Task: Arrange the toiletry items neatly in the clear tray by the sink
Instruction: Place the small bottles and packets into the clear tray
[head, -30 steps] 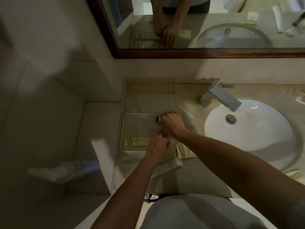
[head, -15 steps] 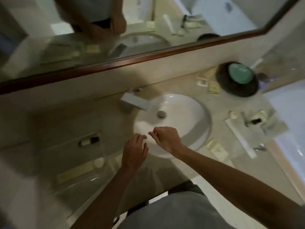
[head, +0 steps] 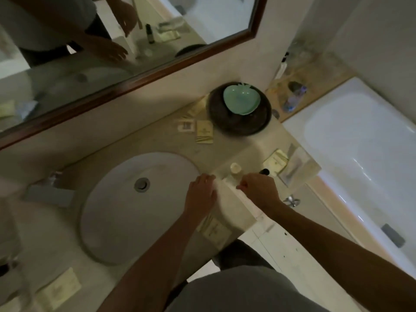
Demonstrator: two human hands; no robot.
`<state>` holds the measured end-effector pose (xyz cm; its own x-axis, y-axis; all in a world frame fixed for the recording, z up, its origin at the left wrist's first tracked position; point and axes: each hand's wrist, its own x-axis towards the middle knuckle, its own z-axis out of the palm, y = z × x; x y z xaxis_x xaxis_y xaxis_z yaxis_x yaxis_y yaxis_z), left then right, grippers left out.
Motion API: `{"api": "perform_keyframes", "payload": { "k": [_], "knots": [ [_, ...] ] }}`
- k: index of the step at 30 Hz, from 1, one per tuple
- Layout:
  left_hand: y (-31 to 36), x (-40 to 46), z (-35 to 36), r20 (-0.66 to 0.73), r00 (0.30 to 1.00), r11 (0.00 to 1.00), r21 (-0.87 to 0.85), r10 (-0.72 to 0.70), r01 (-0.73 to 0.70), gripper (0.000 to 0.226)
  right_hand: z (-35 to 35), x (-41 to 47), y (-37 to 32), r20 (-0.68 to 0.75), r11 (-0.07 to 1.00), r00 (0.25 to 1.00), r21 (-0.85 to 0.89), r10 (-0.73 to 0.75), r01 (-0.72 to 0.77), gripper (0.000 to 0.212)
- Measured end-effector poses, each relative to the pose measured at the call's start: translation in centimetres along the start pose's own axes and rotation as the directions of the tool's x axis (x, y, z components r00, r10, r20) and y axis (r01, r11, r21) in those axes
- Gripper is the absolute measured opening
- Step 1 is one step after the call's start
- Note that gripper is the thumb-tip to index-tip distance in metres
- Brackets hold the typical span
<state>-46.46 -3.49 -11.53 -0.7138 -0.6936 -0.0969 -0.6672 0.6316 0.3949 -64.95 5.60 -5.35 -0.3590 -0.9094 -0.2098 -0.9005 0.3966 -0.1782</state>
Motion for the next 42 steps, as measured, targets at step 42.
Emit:
{"api": "perform_keyframes", "payload": {
  "k": [42],
  "knots": [
    [-37.2,-37.6,-15.3,-0.181,0.698,0.71,-0.342,-0.693,0.616,0.03,12.2,-6.6,-52.5,0.074,0.694,0.691,0.067,-0.72,0.716,0.018]
  ]
}}
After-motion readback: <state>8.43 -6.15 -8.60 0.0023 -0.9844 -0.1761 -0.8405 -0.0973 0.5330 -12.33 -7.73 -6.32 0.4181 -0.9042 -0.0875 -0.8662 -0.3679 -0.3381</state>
